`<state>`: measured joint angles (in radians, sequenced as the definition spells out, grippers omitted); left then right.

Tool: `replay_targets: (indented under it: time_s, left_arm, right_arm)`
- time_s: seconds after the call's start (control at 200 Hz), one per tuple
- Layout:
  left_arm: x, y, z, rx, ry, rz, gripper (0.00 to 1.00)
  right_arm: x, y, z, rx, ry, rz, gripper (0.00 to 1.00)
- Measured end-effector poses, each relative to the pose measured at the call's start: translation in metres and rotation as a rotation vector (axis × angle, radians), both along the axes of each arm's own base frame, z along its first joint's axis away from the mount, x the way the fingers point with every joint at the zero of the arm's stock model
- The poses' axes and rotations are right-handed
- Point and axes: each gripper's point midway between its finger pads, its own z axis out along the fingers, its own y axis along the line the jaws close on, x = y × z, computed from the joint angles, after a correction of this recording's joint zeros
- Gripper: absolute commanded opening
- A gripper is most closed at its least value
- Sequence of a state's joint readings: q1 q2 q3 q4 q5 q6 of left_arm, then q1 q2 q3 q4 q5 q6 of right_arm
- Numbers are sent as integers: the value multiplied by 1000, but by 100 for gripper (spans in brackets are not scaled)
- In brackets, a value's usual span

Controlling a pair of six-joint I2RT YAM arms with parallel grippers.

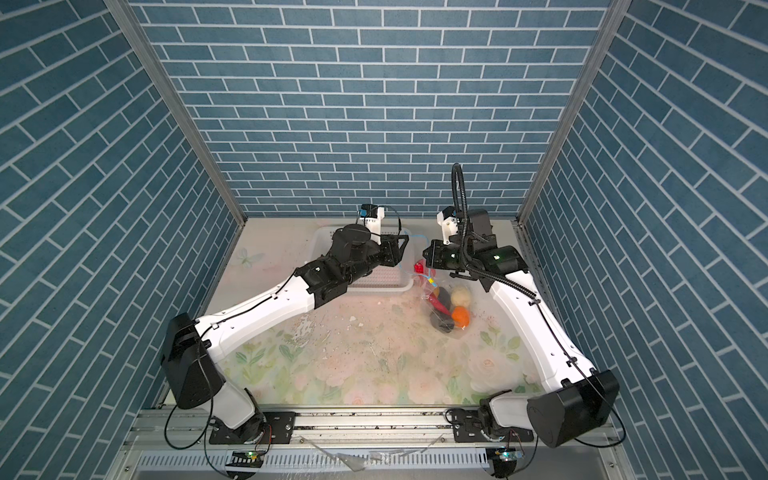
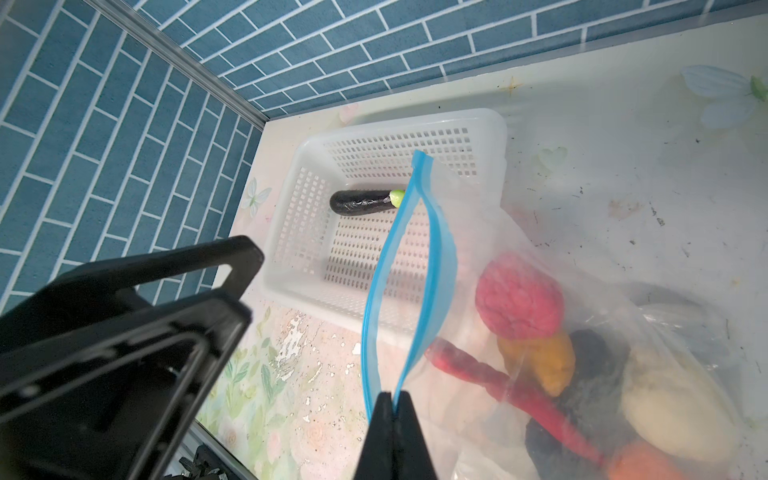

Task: Place the food in the zip-top bag and seal the zipper
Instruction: 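Move the left gripper back over the basket toward the eggplant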

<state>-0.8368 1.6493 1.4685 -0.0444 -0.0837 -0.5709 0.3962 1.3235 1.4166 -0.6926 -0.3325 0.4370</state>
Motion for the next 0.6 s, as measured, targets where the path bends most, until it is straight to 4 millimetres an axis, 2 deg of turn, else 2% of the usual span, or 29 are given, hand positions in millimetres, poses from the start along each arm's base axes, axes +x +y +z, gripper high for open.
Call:
replay_targets:
  time_s: [0.165,0.305,0.445,0.6]
  left_arm:
    - [9,14,-43,134,146,70,57]
    - [25,40,-80,227,262,189,60]
    - [47,63,-107,291,345,324,64]
    - [70,78,-132,318,406,442,68]
  right_arm:
    - [0,0,0,0,-1,0,0]
    - [0,0,0,1,-2,0,0]
    - [1,0,1,3,-4,1,0]
    - [1,1,2,6,-7,4,0]
